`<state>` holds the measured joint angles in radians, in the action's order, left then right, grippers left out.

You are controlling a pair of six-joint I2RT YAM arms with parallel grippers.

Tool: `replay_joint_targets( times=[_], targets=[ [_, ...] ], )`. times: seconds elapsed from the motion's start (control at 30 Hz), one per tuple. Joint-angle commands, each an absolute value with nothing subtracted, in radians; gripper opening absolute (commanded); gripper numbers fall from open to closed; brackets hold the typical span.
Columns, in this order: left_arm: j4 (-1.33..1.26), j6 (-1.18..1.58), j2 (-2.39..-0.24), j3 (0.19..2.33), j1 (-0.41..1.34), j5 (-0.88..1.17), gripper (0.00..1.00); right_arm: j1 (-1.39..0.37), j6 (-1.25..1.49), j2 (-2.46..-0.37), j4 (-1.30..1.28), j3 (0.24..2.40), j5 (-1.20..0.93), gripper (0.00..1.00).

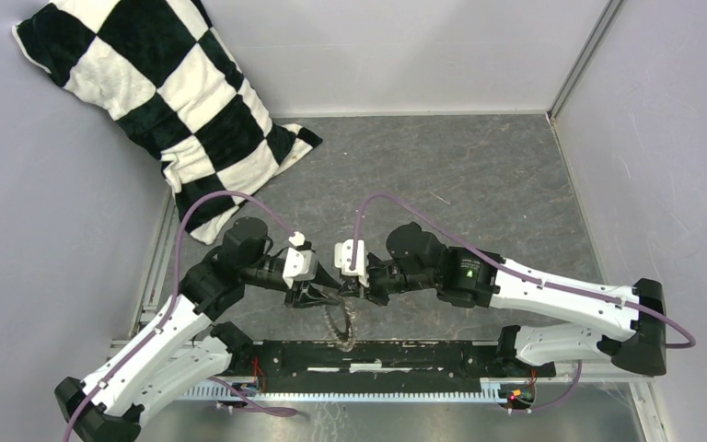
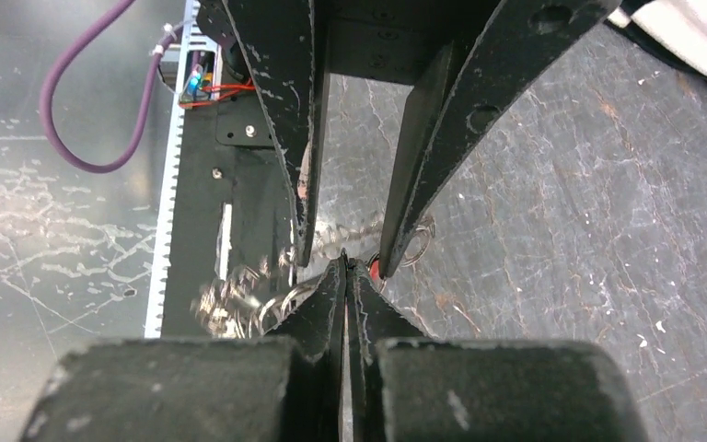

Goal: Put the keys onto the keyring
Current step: Adjust the keyring.

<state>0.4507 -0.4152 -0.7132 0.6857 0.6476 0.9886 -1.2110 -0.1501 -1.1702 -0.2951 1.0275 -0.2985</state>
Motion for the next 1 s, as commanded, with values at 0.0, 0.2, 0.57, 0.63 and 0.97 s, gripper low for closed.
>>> replay_joint_targets(
  times=[0.0, 0.2, 0.57, 0.63, 0.97],
  targets=[
    [0.454, -0.377, -0.684, 0.724, 0.649, 0.976, 0.42, -1.223, -0.210, -1.182, -0.319, 1.103, -0.258, 0.01],
    [0.505, -0.433, -0.642, 0.738, 0.649, 0.892, 0.42, -1.243, -0.221, -1.211, -0.370, 1.149, -0.202, 0.01],
    [0.524, -0.454, -0.651, 0.724, 0.649, 0.901, 0.31, -1.291, -0.213, -1.285, -0.464, 1.279, -0.122, 0.01],
    [0.509, -0.450, -0.652, 0.724, 0.649, 0.901, 0.30, -1.298, -0.209, -1.293, -0.468, 1.290, -0.117, 0.01],
    [0.500, -0.444, -0.627, 0.737, 0.649, 0.889, 0.19, -1.309, -0.199, -1.303, -0.463, 1.293, -0.115, 0.01]
  ],
)
